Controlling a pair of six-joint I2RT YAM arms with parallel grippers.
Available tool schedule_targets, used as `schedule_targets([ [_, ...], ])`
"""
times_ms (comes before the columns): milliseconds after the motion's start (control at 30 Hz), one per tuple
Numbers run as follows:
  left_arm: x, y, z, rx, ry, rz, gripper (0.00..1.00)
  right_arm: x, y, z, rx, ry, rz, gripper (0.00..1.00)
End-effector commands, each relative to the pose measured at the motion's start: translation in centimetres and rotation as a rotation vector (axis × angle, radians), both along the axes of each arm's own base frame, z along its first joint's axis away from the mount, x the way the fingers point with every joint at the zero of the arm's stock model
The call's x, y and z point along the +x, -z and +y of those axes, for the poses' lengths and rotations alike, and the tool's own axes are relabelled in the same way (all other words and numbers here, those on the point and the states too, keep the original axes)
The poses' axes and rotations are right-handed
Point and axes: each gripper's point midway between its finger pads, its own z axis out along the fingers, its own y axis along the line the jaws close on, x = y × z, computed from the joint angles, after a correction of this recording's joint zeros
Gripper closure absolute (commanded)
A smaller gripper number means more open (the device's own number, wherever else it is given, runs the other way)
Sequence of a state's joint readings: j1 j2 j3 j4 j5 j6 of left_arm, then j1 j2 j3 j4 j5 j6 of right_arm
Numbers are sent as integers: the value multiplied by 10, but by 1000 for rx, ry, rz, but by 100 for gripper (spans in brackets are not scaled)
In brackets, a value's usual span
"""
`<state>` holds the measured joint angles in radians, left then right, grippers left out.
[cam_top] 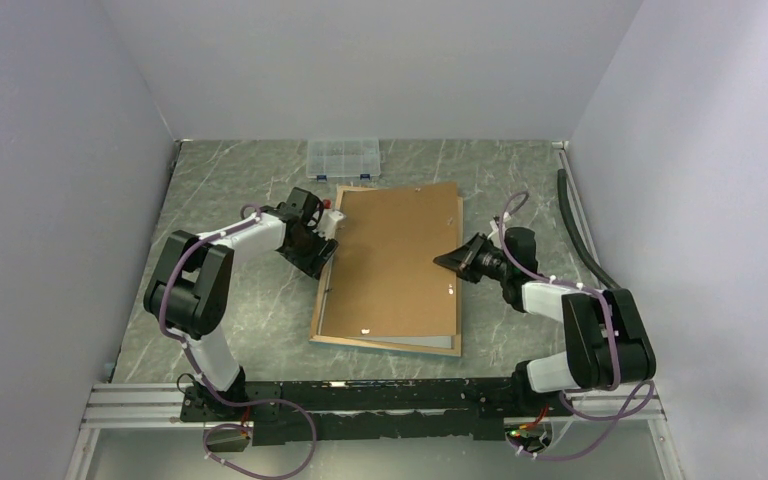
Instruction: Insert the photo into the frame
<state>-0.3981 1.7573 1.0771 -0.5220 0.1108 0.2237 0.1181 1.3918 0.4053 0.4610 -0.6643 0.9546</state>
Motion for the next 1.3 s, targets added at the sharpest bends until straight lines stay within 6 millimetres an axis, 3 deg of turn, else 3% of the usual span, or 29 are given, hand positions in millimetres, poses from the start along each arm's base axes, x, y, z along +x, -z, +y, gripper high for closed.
schedule_targets([
  [0,-7,7,-16,-55,36,27,36,-13,40,-1,-130,-5,58,92],
  [33,-8,6,-15,-52,37,25,36,-13,41,-3,-149,-3,61,88],
  [133,-7,4,-14,-48,36,15,36,-11,40,-11,-238,9,72,57],
  [200,-6,2,-14,-50,36,11,36,-12,39,-16,-301,9,78,43],
  [400,-7,1,-15,-58,32,12,37,-22,33,-17,-403,8,97,23],
  [733,-7,1,-16,-62,36,13,38,-21,29,3,-519,-67,78,20],
  [1100,-6,6,-19,-70,43,17,39,-18,20,41,-695,-222,2,17],
  [1267,-5,2,-15,-59,44,3,39,-13,13,37,-749,-218,-10,10],
])
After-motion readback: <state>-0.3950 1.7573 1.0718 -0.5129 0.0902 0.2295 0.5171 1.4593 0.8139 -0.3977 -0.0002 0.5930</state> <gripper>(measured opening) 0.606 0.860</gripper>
